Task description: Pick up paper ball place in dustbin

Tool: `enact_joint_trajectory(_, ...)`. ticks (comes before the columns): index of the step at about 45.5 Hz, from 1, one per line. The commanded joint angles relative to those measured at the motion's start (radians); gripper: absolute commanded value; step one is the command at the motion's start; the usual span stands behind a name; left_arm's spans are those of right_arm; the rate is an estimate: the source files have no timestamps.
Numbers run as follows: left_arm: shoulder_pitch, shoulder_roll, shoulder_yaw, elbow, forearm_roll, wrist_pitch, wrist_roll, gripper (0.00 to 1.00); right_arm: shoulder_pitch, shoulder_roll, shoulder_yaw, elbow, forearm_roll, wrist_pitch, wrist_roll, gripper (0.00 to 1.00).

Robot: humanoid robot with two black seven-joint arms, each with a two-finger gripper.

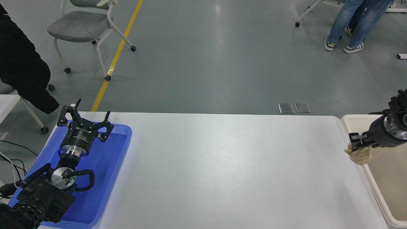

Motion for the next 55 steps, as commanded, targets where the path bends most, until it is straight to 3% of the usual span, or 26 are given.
enact_joint_trajectory(1, 0.001, 0.001, 0.0, 0.001, 0.0, 0.0, 0.0, 1.0, 0.351, 0.06, -0.227, 0.132, 0.117, 0.079, -0.001, 0.0)
enact_joint_trajectory(17, 0.001, 0.001, 0.0, 0.001, 0.0, 0.0, 0.0, 1.0, 0.435, 0.086, -0.306, 0.173, 0.137, 0.075, -0.003, 0.0)
enact_joint_trajectory(28, 0.001, 0.001, 0.0, 0.001, 0.0, 0.0, 0.0, 1.0, 0.382, 0.026, -0.33, 0.106, 0.117, 0.053, -0.001, 0.0)
enact_joint_trajectory(36, 0.001, 0.001, 0.0, 0.001, 0.0, 0.0, 0.0, 1.0, 0.157, -0.067, -0.254, -0.107, 0.025, -0.043, 0.007, 0.0)
enact_joint_trajectory(44, 0.001, 0.001, 0.0, 0.001, 0.0, 0.0, 0.0, 1.0, -0.237, -0.167, 0.013, -0.365, -0.111, -0.158, 0.016, 0.0)
enact_joint_trajectory(55, 0.001, 0.001, 0.0, 0.001, 0.0, 0.0, 0.0, 1.0, -0.817, -0.04, 0.367, -0.795, -0.115, -0.319, 0.091, 0.0)
